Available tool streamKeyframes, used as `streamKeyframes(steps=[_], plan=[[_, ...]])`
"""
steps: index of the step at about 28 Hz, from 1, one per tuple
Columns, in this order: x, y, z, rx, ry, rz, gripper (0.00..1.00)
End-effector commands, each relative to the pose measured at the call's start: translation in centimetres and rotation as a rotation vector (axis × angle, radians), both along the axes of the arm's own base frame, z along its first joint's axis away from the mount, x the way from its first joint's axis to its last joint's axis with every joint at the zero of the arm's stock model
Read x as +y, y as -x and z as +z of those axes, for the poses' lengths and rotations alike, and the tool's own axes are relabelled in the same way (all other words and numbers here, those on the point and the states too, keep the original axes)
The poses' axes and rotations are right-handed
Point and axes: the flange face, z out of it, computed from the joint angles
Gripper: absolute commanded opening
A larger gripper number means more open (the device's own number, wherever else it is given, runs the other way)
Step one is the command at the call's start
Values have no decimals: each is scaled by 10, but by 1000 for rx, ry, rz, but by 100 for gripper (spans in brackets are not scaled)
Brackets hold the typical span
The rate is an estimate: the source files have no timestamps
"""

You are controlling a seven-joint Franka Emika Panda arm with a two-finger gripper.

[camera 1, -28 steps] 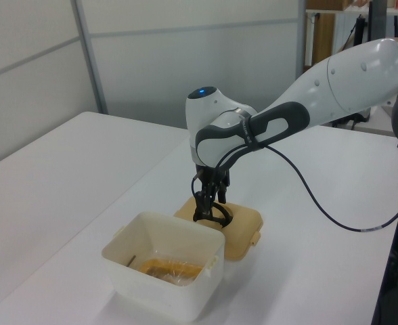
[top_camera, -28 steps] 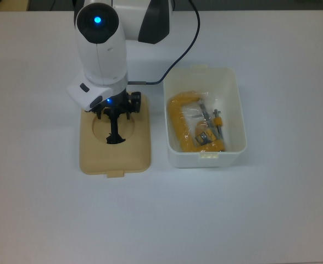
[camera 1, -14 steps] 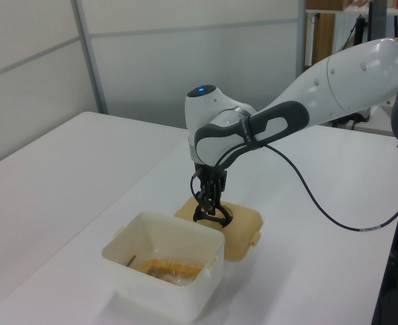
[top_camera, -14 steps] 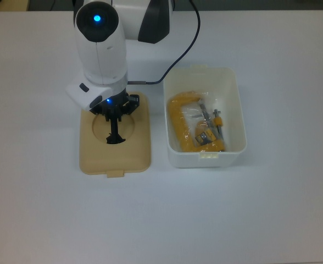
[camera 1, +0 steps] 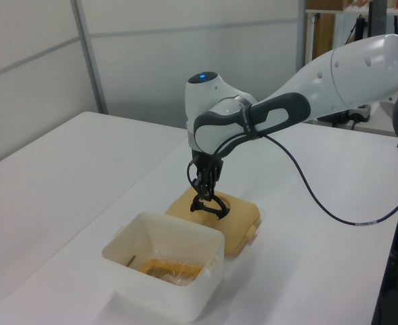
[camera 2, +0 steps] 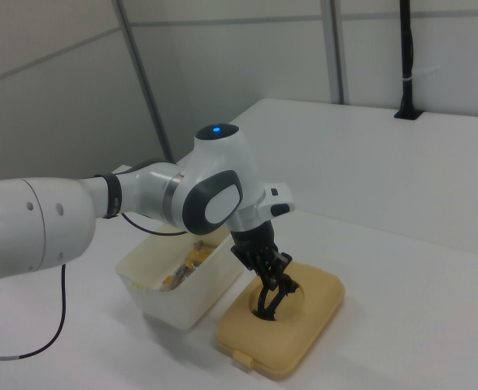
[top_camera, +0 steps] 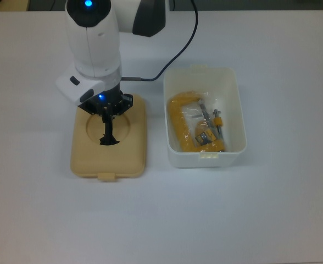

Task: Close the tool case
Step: 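Lift the tan lid and carry it over the white box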

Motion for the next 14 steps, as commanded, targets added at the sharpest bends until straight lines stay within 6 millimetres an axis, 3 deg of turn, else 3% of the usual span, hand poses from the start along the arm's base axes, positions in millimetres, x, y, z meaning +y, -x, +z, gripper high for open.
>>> streamKeyframes(steps=[1, 2, 7, 14], plan=[[-10, 11, 46, -20, -6, 6, 0], [-20, 15, 66, -3, -7, -8, 0], [-43, 25, 117, 87, -19, -5, 0], [-45, 44, 170, 105, -110, -19, 0]])
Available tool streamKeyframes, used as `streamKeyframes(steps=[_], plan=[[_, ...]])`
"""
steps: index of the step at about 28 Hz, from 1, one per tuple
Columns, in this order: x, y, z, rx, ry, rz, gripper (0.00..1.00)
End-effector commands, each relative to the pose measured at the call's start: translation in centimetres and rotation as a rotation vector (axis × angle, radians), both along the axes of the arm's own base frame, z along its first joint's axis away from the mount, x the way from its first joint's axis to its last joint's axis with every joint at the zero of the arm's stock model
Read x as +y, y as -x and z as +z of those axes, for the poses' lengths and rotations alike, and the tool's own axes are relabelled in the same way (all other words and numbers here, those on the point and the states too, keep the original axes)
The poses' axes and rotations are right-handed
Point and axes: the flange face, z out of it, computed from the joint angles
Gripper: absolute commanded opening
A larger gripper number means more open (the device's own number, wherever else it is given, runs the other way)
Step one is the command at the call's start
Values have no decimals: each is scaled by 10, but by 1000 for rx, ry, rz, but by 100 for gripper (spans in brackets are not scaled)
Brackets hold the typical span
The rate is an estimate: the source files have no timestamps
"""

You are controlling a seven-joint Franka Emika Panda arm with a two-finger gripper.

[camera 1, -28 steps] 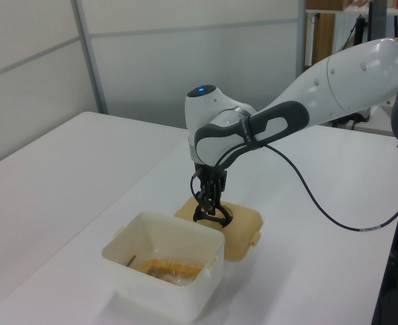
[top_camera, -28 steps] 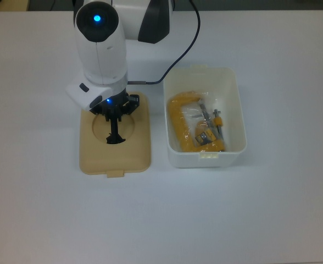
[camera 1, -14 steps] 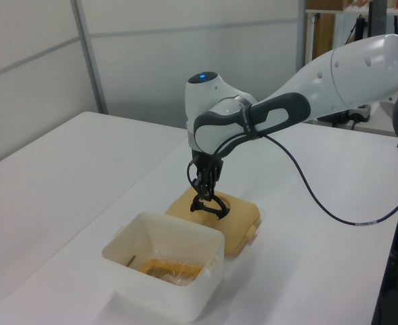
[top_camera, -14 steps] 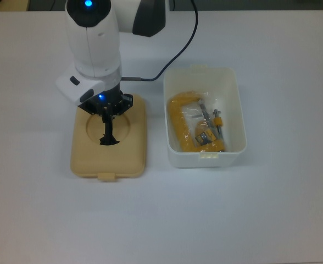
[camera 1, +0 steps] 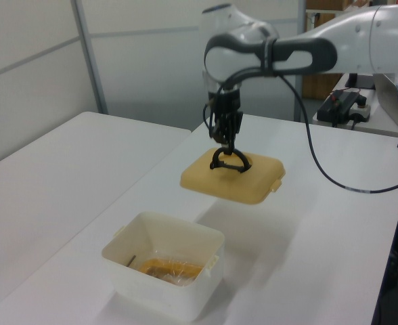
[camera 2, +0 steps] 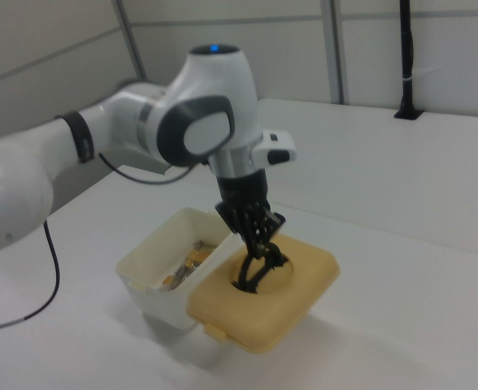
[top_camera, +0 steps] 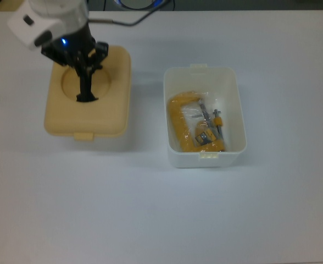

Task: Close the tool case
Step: 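Lift the tan lid and carry it over the white box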

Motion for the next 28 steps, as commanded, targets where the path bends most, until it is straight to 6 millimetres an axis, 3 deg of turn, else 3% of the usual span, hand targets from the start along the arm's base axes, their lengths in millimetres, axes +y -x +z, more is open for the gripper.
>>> streamKeyframes(steps=[1, 4, 7, 11, 12, 17, 22, 28], plan=[[9, 12, 35, -12, -66, 24, 0], [34, 10, 36, -17, -84, 21, 0], [76, 7, 31, -8, -65, 8, 0], [108, 9, 31, -5, -63, 23, 0], [133, 11, 31, -5, -51, 40, 0], [192, 11, 20, -41, -7, 40, 0], [224, 16, 17, -54, 15, 67, 0], [244, 12, 12, -102, 47, 5, 0]])
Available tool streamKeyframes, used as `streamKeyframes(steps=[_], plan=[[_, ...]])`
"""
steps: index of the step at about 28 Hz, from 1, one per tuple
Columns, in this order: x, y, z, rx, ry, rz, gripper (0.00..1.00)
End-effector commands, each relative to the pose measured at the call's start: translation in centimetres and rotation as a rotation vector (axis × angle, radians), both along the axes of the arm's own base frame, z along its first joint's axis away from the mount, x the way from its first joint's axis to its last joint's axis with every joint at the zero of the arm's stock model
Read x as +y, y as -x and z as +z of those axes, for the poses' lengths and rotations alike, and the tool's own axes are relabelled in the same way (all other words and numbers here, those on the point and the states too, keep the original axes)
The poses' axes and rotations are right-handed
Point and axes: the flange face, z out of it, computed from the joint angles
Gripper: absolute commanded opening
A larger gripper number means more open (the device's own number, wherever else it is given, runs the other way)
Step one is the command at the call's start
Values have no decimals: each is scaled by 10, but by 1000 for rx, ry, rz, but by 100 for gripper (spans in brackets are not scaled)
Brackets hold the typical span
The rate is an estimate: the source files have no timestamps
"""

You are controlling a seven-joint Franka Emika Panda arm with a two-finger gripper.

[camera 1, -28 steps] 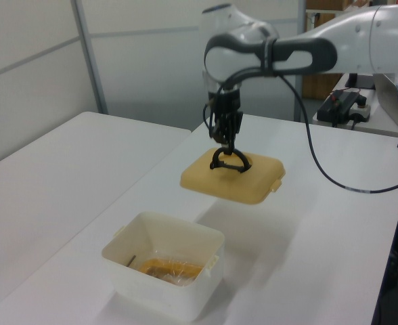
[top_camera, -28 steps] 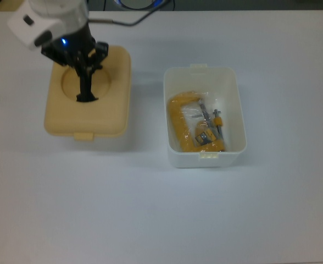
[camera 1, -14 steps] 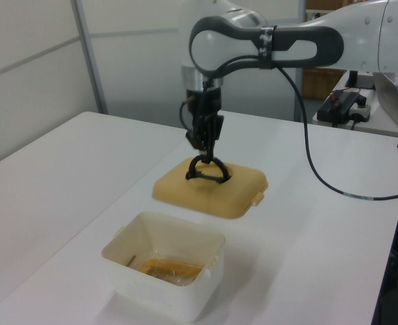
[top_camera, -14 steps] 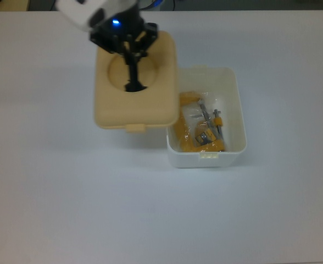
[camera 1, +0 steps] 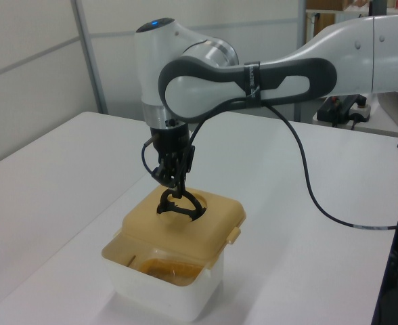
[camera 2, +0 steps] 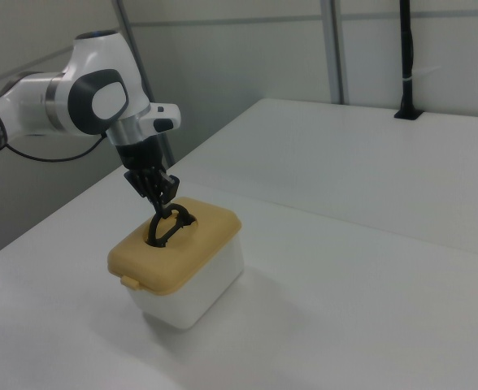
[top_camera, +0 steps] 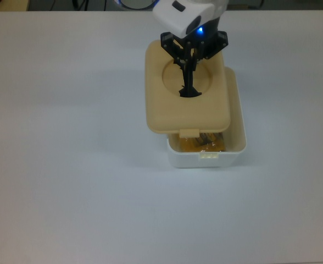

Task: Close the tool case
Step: 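Lift the tan lid and carry it over the white box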

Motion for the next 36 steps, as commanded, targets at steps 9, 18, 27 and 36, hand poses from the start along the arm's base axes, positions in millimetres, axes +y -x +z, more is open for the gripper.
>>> streamKeyframes(steps=[9, 18, 27, 36], plan=[[28, -12, -26, -50, 27, -58, 0], [55, -16, -39, -91, 7, -55, 0], [56, -20, -42, -106, 2, -55, 0], [54, -20, -42, -105, 6, -38, 0]])
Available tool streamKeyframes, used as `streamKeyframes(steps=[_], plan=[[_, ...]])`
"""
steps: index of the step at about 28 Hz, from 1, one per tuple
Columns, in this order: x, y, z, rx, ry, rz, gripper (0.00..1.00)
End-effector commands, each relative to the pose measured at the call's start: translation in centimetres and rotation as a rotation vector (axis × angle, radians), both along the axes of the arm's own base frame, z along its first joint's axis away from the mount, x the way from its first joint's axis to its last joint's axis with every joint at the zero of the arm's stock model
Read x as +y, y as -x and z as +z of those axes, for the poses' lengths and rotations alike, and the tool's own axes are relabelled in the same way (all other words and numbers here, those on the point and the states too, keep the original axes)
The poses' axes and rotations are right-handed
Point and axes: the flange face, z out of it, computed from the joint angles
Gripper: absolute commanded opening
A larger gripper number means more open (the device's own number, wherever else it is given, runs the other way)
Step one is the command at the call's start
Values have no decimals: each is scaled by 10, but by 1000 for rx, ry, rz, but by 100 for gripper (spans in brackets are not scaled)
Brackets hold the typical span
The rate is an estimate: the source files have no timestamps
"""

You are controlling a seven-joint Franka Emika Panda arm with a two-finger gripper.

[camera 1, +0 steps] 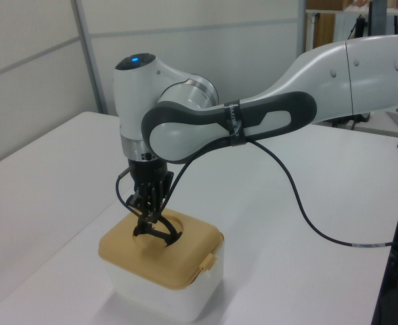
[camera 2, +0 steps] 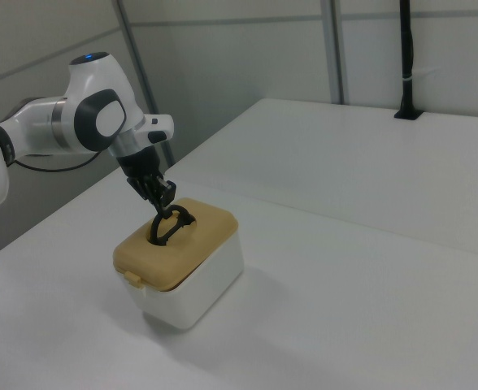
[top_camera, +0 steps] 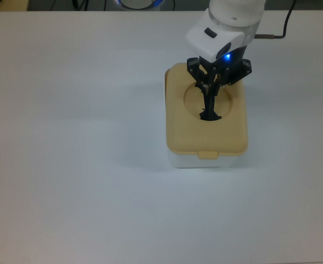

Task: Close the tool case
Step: 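Lower the lid onto the box rim and press it down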

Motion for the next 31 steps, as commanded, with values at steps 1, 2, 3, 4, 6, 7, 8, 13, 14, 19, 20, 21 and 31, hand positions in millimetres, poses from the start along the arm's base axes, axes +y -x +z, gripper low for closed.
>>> streamKeyframes(steps=[1, 2, 3, 4, 6, 7, 8, 13, 14, 19, 20, 21, 31], plan=[[1, -3, -2, -26, 11, 8, 0], [0, -2, -2, -24, 17, 27, 0], [0, -3, -4, -23, 19, 33, 0], [0, -2, -3, -23, 20, 35, 0], [-2, -3, -6, -19, 23, 35, 0], [-4, -3, -6, -17, 25, 37, 0], [-5, -3, -7, -15, 28, 43, 0], [-10, -4, -6, -8, 32, 59, 0], [-11, -4, -6, -8, 33, 59, 0], [-20, -5, -5, -2, 34, 46, 0], [-20, -5, -5, 3, 35, 44, 0], [-20, -5, -4, 3, 35, 44, 0], [-13, 7, 9, -2, 32, 54, 0]])
